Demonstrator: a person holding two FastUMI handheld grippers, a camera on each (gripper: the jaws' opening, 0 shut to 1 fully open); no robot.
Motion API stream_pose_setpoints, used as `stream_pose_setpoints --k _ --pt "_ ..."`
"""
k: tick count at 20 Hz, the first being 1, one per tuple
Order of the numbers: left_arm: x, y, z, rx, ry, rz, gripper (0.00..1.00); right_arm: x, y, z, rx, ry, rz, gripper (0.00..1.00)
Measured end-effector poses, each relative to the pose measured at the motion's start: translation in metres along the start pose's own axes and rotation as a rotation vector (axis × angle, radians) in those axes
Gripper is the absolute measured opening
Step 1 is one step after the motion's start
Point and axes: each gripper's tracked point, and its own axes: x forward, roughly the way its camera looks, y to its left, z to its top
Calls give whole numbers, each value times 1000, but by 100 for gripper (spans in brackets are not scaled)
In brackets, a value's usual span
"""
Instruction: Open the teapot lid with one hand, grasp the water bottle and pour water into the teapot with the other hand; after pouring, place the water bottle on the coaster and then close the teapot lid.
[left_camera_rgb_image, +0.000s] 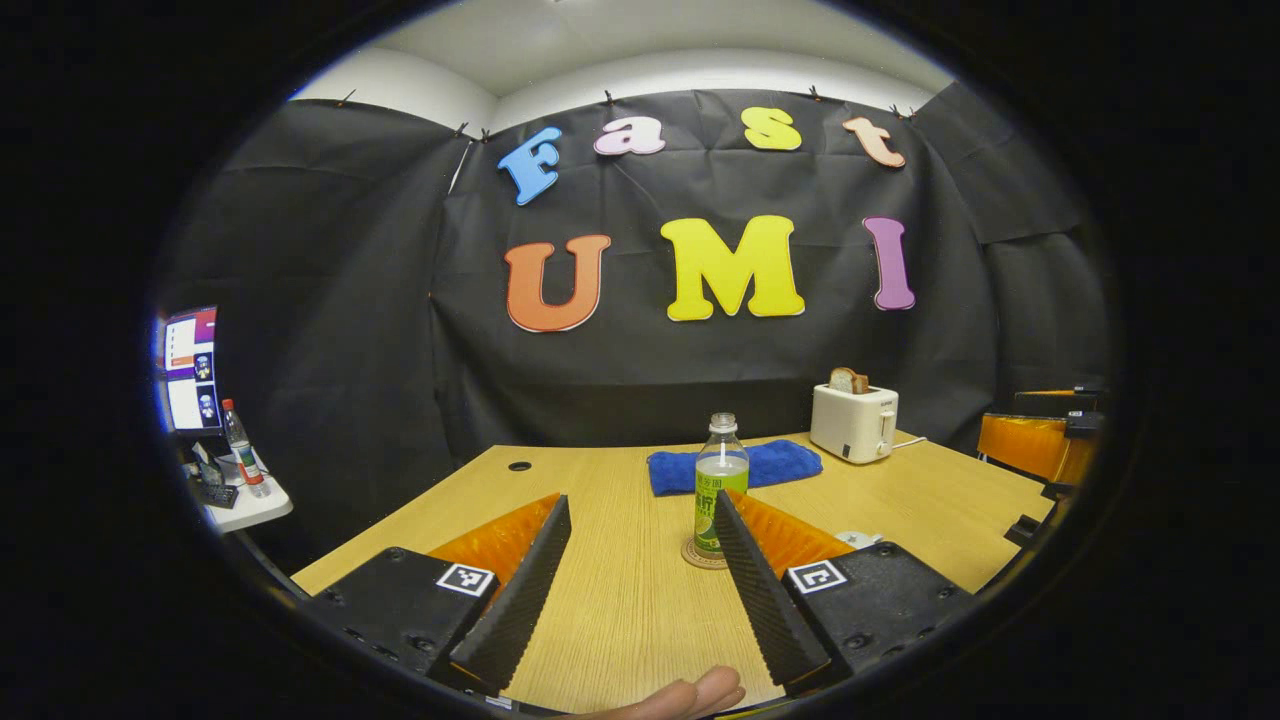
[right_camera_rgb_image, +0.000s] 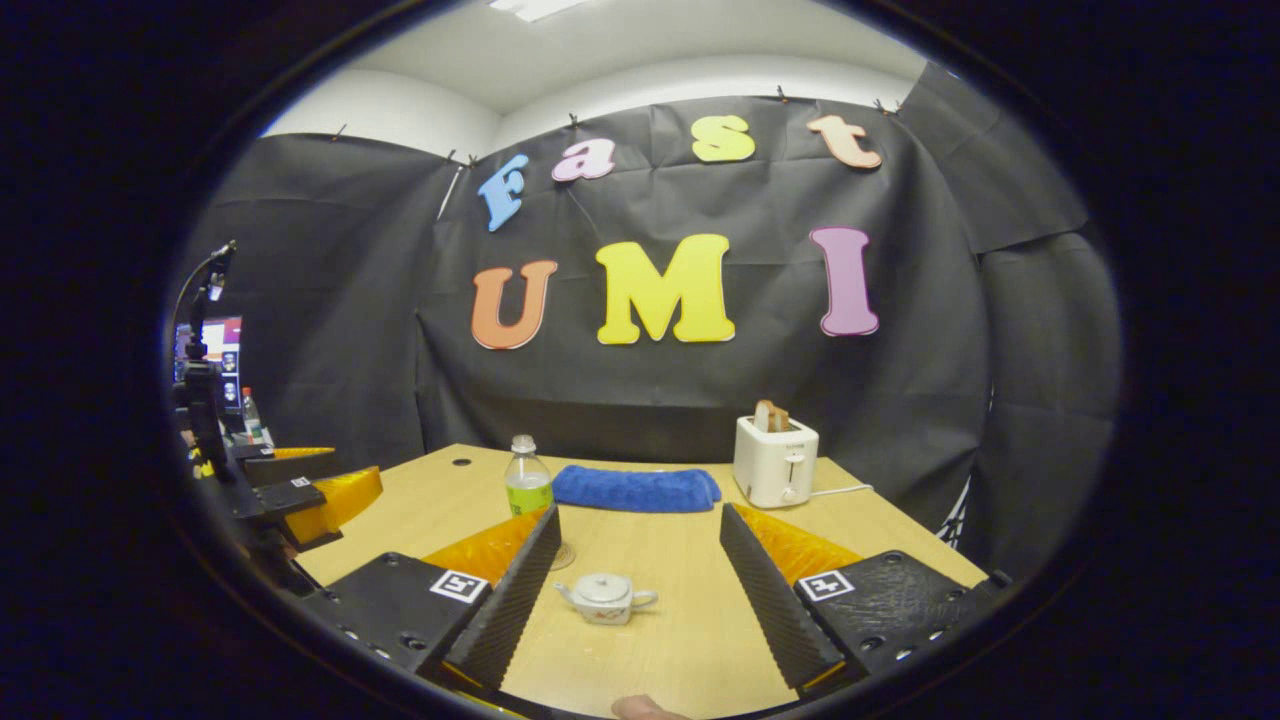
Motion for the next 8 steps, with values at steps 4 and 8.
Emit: stream_pose_setpoints --k 4,8 --pt "0 1 1 8 -2 2 91 9 3 -2 -8 11 -7 96" --pt "0 4 1 4 -2 4 90 9 4 -5 -10 18 2 96"
